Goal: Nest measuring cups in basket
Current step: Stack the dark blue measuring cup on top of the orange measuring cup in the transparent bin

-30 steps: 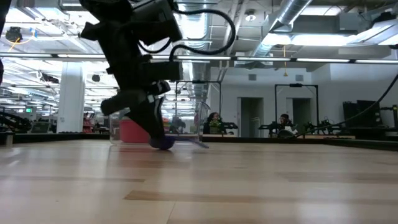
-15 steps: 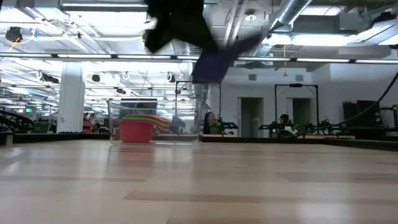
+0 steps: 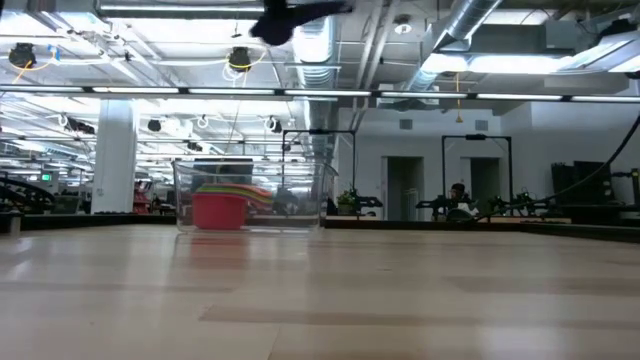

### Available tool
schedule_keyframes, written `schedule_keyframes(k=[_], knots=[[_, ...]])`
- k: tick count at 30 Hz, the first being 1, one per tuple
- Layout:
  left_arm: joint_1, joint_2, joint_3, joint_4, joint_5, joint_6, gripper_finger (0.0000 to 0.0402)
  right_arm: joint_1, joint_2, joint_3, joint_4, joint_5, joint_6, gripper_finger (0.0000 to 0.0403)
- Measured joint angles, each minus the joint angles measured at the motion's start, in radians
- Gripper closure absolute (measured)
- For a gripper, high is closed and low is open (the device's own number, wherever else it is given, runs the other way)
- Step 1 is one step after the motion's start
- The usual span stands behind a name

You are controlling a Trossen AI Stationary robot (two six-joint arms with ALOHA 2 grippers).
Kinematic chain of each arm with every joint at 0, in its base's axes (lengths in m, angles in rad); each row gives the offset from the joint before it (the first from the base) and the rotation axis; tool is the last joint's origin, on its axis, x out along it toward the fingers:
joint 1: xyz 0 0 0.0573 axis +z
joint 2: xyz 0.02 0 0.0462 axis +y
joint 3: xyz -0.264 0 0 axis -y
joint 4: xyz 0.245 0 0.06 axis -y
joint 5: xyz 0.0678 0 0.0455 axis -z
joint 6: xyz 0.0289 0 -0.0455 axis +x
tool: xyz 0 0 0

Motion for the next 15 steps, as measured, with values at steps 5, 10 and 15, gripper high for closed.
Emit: schedule_keyframes(k=[5,10,15], knots=[[0.063,0.0,0.017,-0.298,0.084,0.016,0.0401,-0.01,0.0,0.0,0.0,0.024,0.0,0.038],[0.139,-0.003,-0.045,-0.317,0.14,0.184,0.0401,-0.053,0.0,0.0,0.011,0.026,0.0,0.0381],[0.238,-0.013,-0.143,-0.308,0.177,0.343,0.0401,-0.112,0.0,0.0,0.064,0.027,-0.001,0.0383]])
